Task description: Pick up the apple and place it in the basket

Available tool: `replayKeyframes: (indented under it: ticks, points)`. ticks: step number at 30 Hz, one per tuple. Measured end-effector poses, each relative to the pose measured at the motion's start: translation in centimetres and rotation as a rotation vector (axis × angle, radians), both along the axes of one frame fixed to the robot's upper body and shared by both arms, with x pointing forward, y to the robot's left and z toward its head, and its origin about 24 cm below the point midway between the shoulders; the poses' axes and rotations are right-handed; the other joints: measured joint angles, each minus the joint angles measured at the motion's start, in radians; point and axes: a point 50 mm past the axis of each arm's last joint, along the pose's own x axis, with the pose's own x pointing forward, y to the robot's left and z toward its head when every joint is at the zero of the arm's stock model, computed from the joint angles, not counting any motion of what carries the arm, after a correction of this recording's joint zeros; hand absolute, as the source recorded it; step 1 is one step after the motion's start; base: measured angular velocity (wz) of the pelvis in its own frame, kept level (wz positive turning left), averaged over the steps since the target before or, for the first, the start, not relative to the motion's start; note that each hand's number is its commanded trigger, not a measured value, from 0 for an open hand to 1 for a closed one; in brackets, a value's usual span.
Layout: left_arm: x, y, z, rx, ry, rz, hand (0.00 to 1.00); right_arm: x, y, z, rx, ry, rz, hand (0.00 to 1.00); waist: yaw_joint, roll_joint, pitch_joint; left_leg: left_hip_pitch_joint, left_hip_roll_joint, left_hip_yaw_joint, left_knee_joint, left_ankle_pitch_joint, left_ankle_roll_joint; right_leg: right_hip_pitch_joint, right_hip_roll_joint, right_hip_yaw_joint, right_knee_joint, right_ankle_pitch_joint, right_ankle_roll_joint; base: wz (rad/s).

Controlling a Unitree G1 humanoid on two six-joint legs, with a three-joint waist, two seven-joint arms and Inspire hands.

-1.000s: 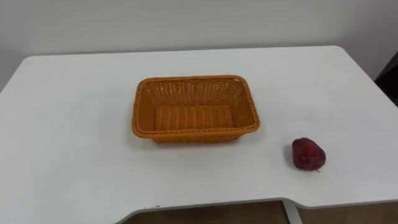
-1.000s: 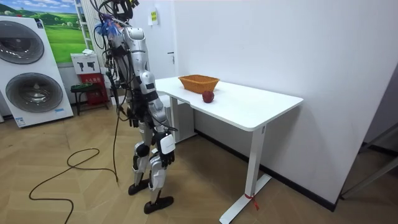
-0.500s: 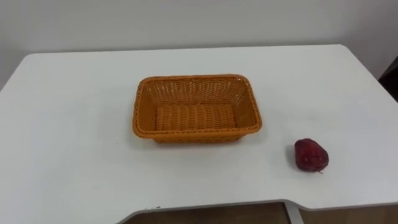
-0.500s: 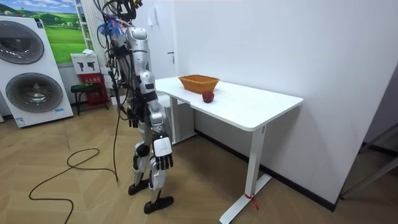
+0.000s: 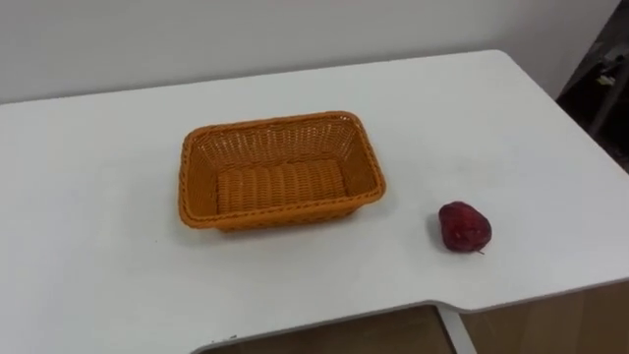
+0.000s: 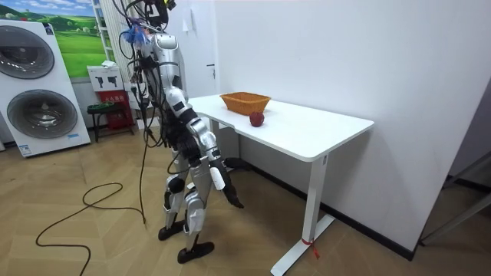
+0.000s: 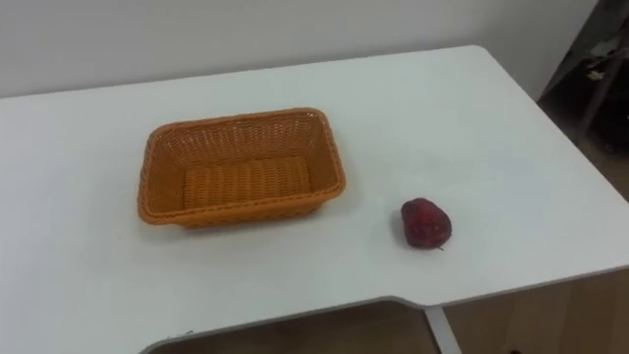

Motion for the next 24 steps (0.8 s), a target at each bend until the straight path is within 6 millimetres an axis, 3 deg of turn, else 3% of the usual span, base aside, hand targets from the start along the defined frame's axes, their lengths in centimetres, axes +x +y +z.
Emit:
replayKeyframes:
  ticks: [4,8,10,12,18,24]
  points:
    - [-0.1,0.7,0.3,0.021,-0.014,0.002,0.0,1.5,-2.1,2.1,-0.117,-0.006,-0.052,0.0,-0.008,-0.017,-0.0047,-0.008,0.0,0.001,0.0,0.0,0.0,0.001,-0.001,-0.003,0.0,0.0,0.0,0.0]
    - [0.3,1.0,0.4,0.028,-0.032,-0.015,0.0,6.0,-3.9,7.2,-0.365,-0.064,-0.032,0.0,-0.001,-0.031,-0.0013,-0.012,-0.001,0.005,0.001,0.0,0.0,-0.004,-0.001,0.001,0.003,0.001,0.001,-0.04]
    - [0.4,0.6,0.3,0.017,-0.023,-0.047,0.0,8.3,-3.7,9.8,-0.498,-0.098,0.02,0.0,0.002,-0.028,0.0011,-0.018,0.001,0.006,0.007,0.0,0.0,-0.011,0.003,0.005,-0.006,0.007,0.001,-0.02]
    - [0.6,0.2,0.2,0.006,-0.02,-0.08,0.0,10.3,-2.8,12.2,-0.654,-0.107,0.073,0.0,0.027,-0.022,-0.0031,-0.027,0.004,0.008,0.008,0.0,0.0,-0.019,0.007,0.014,-0.008,0.012,0.0,-0.04]
    - [0.1,-0.7,-0.2,-0.018,0.016,-0.128,0.0,12.3,-0.1,14.5,-0.867,-0.098,0.171,0.0,0.073,-0.015,-0.0021,-0.032,0.003,0.006,0.007,0.0,0.0,-0.016,0.006,0.006,-0.022,0.018,0.002,0.01]
    - [0.3,-0.9,-0.2,-0.03,0.013,-0.146,0.0,13.6,1.5,16.3,-0.998,-0.194,0.299,0.0,0.078,-0.001,-0.0006,-0.036,0.005,-0.01,0.004,0.001,0.0,-0.011,0.007,-0.002,-0.024,0.018,0.002,0.05]
